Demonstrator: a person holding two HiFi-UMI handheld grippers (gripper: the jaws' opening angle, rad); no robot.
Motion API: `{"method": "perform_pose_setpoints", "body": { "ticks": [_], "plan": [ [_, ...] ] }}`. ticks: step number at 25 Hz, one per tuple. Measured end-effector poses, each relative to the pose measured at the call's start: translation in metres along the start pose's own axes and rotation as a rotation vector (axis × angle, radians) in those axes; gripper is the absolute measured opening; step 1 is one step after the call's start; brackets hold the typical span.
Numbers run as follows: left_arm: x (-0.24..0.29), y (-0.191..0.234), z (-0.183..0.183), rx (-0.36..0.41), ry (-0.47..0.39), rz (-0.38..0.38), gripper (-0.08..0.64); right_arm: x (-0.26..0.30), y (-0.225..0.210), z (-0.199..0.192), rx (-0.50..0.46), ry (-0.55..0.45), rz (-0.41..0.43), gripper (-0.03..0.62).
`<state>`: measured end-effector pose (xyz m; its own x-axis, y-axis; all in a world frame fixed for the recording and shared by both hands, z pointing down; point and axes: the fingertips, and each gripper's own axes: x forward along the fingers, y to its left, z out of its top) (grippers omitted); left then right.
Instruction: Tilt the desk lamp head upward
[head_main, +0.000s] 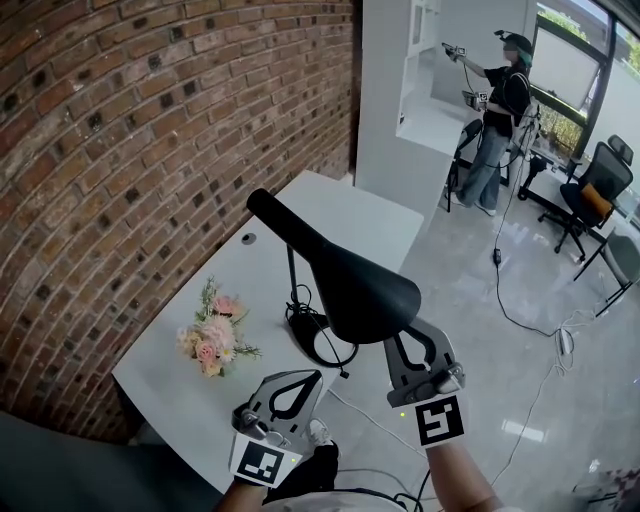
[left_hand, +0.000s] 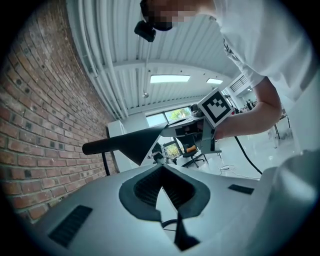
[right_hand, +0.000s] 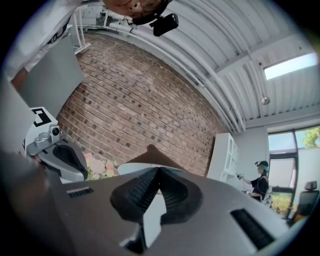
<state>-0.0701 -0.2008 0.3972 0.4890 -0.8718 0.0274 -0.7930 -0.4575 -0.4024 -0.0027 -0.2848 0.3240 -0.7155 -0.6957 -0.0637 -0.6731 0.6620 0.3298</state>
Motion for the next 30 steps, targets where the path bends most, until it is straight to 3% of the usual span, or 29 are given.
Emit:
{"method": "perform_pose_setpoints", "body": {
  "ticks": [13, 25, 30],
  "plan": [
    [-0.001, -0.001, 0.011, 0.008, -0.020, 0.000, 0.008, 0.006, -0.008, 0.033, -0.046, -0.046, 0.025, 0.015],
    [-0.012, -0.011, 0.015, 0.019, -0.005, -0.012, 0.008, -0.002, -0.004, 0.038, -0.076, -0.075, 0.036, 0.017],
    [-0.015, -0.022, 0.023, 0.023, -0.026, -0.024, 0.008, -0.021, 0.004, 0.022, -0.075, -0.031, 0.043, 0.017]
  ]
}}
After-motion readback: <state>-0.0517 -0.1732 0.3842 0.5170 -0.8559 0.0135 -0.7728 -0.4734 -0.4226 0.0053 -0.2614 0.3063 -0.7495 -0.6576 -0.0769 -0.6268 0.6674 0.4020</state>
